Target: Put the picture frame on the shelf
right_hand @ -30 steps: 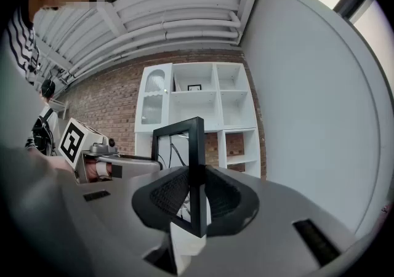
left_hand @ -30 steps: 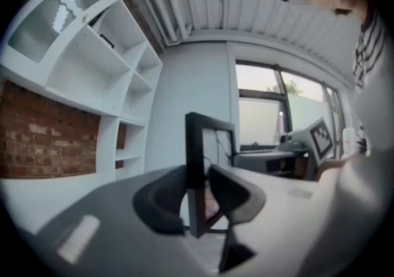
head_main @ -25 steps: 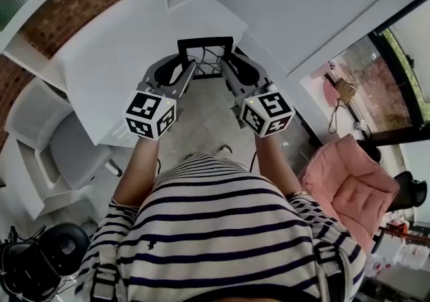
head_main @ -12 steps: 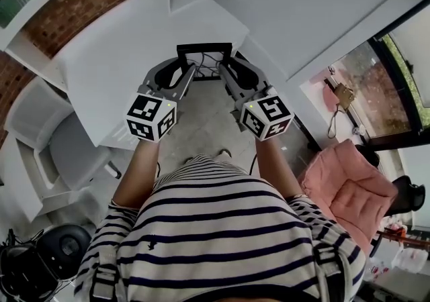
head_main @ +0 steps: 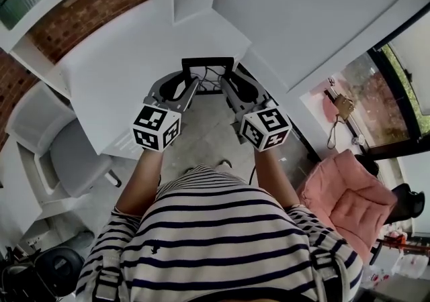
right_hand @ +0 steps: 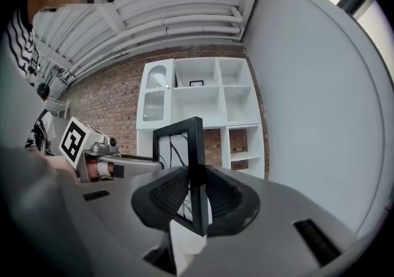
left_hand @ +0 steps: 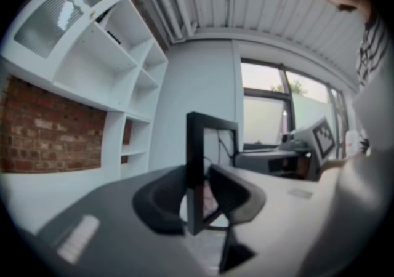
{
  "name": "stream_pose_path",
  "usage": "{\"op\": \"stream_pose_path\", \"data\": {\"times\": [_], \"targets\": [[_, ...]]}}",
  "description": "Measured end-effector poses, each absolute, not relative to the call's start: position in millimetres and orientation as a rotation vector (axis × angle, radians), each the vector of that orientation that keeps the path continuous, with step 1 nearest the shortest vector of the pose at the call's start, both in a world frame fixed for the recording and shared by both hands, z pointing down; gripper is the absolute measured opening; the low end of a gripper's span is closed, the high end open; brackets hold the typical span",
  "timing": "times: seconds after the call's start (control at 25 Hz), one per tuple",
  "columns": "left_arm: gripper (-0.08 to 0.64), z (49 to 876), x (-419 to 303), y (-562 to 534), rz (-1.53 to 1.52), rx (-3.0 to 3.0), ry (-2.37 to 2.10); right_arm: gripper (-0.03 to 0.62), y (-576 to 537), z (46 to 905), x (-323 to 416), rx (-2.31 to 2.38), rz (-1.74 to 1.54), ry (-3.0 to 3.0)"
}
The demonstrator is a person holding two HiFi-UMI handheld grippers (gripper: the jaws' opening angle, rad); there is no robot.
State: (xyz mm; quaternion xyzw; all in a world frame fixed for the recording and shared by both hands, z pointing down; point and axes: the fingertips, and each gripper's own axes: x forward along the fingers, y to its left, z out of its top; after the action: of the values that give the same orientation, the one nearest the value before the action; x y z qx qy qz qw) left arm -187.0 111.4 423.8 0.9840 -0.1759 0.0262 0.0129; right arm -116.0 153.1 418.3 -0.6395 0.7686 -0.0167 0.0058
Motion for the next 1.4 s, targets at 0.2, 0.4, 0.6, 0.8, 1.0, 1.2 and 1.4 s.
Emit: {"op": "stream_pose_path", "data": {"times": [0.2,0.4,0.6,0.8,1.0,1.2,1.4], "targets": [[0.117,422,-189,110,0.076,3.065,-0.548,0.077,151,416,-118,-1.997,-0.054,2.406],[0.117,420,-192,106,0.075,3.058,-0.555,0.077,147,414,-121,-1.996,-0.055,2.411],[0.117,422,-190,104,0.083,3.051,-0.551,0.077,145,417,-119,-2.006,-0.074,2.406],[0.117,429,-180,98,0.090,3.039,-0.538,0.077,139,423,-109,-2.019,-0.093,2.399],[0.117,433,-161,82,0.101,3.038,-0.539,0.077,122,427,-89,-2.006,-0.102,2.399],[0.117,429,-126,48,0.125,3.028,-0.573,0.077,86,424,-52,-1.967,-0.113,2.426],[0.117,426,-91,10,0.149,3.016,-0.629,0.077,45,422,-16,-1.917,-0.135,2.451]]}}
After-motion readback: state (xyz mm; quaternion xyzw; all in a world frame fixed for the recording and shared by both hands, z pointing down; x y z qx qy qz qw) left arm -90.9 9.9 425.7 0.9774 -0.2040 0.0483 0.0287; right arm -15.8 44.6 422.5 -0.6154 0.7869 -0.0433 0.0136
